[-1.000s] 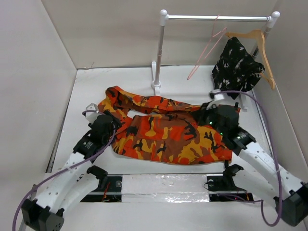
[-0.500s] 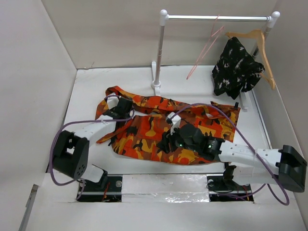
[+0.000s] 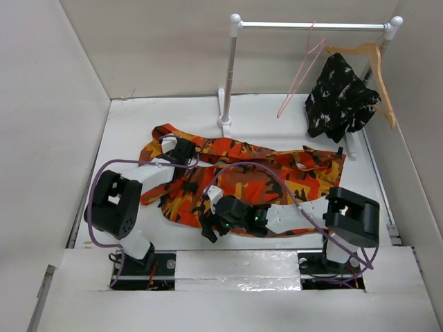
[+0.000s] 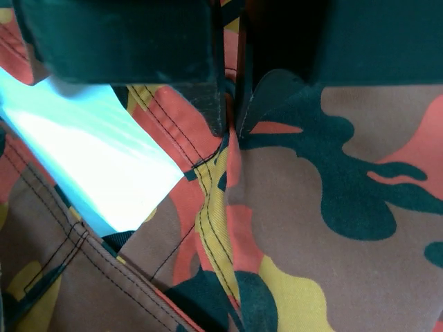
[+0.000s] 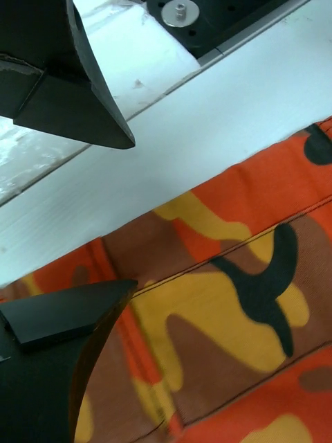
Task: Place the trousers on the hanger
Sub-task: Flatten out the trousers at the center of the board.
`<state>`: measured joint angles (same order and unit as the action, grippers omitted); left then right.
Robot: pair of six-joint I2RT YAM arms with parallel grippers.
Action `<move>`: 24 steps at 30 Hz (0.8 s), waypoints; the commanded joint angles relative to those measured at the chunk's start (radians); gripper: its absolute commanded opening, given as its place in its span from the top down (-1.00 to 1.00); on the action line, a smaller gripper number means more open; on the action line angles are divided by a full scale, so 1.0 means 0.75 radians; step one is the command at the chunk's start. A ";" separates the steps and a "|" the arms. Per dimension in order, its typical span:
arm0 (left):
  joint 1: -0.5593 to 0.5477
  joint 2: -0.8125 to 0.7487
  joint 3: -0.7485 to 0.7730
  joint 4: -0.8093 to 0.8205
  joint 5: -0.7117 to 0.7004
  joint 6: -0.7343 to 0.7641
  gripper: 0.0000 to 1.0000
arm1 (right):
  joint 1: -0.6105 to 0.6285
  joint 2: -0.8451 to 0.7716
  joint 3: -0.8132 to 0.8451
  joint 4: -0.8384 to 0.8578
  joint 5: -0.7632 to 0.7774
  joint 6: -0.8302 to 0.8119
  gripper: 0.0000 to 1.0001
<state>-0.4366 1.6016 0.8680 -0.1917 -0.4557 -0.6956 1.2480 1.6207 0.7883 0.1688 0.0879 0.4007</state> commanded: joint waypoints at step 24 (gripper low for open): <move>0.557 0.153 1.038 -0.417 0.262 0.324 1.00 | 0.224 0.087 0.011 -0.045 0.416 0.065 1.00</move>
<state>-0.0895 1.6947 1.4559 -0.5903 -0.1799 -0.5529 1.3247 1.7370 0.8852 0.3126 0.4232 0.4046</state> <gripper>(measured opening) 0.033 0.039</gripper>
